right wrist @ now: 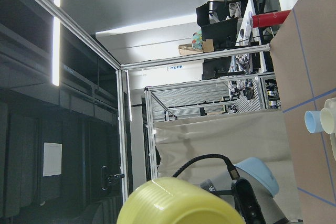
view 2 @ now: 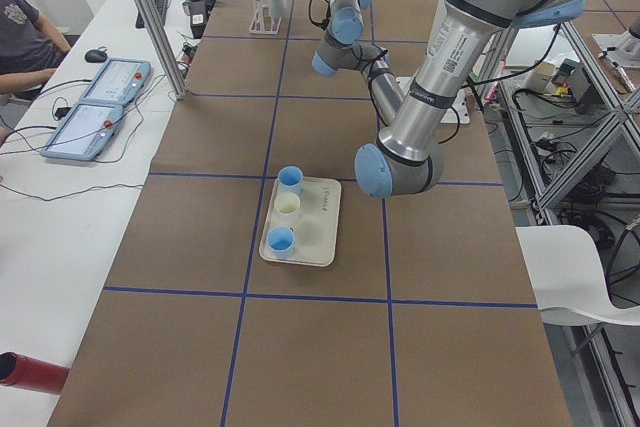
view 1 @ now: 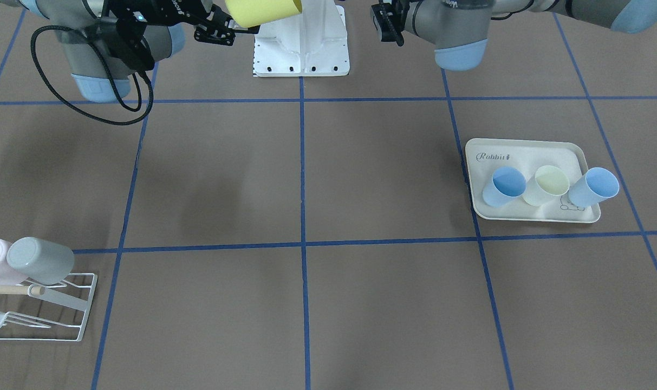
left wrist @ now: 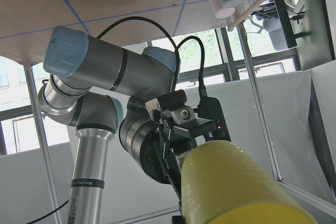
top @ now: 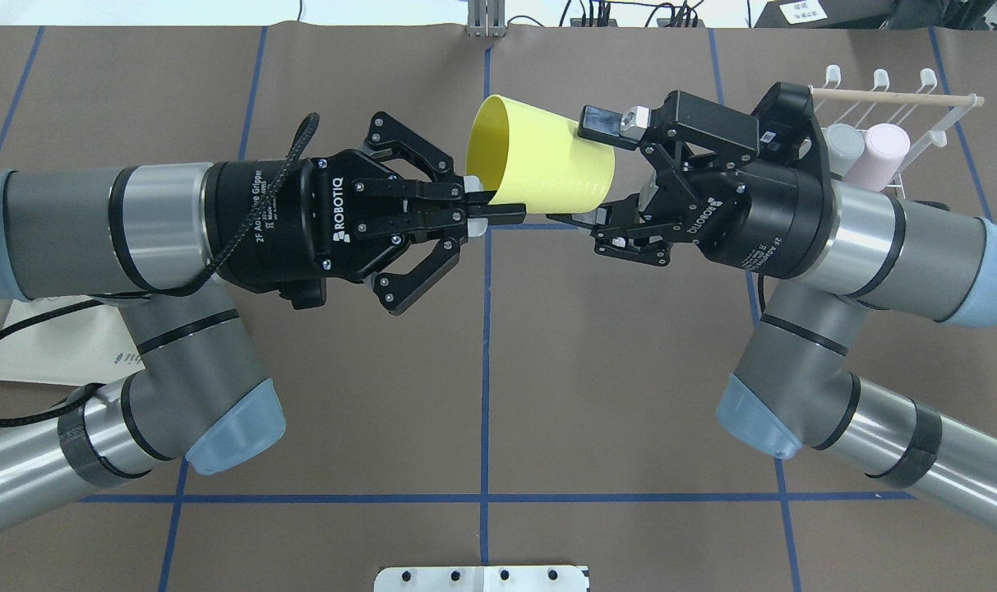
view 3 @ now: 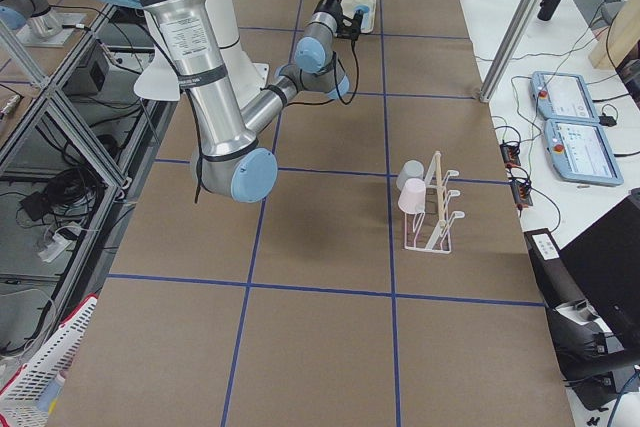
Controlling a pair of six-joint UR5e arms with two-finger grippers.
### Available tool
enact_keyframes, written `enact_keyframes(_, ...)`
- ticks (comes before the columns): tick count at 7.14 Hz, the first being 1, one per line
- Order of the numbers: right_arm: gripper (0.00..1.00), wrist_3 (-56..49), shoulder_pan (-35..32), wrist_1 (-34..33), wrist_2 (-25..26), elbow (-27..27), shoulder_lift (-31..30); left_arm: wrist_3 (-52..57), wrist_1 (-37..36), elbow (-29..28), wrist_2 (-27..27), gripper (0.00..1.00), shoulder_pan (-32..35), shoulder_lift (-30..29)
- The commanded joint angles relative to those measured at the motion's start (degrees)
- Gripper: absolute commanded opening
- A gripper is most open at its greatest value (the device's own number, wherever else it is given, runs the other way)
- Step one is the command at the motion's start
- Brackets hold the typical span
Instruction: Transfer IKEA cup to right arm and place on rack
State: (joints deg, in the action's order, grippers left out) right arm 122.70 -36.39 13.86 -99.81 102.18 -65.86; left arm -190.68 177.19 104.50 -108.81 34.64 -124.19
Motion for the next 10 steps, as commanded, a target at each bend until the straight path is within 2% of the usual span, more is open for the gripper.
enact_keyframes(1,0.82,-0.09,0.00,3.59,0.06,-1.70,0.03,-0.04,-0.01,0.00,0.00,0.00,-0.36,0.09)
enact_keyframes(2,0.82,-0.09,0.00,6.24,0.06,-3.28,0.03,-0.04,-0.01,-0.08,0.00,0.00,-0.36,0.09)
enact_keyframes(8,0.81,-0.09,0.09,6.44,0.06,-3.03,0.38,-0.13,-0.01,0.09,0.00,0.00,-0.89,0.18)
enact_keyframes(9,0.72,-0.09,0.09,6.44,0.06,-3.12,0.47,-0.13,-0.01,0.09,0.00,0.00,-0.89,0.18)
enact_keyframes(10,0.57,-0.09,0.18,6.44,0.06,-3.12,0.47,-0.13,-0.01,0.00,0.00,0.00,-0.89,0.18)
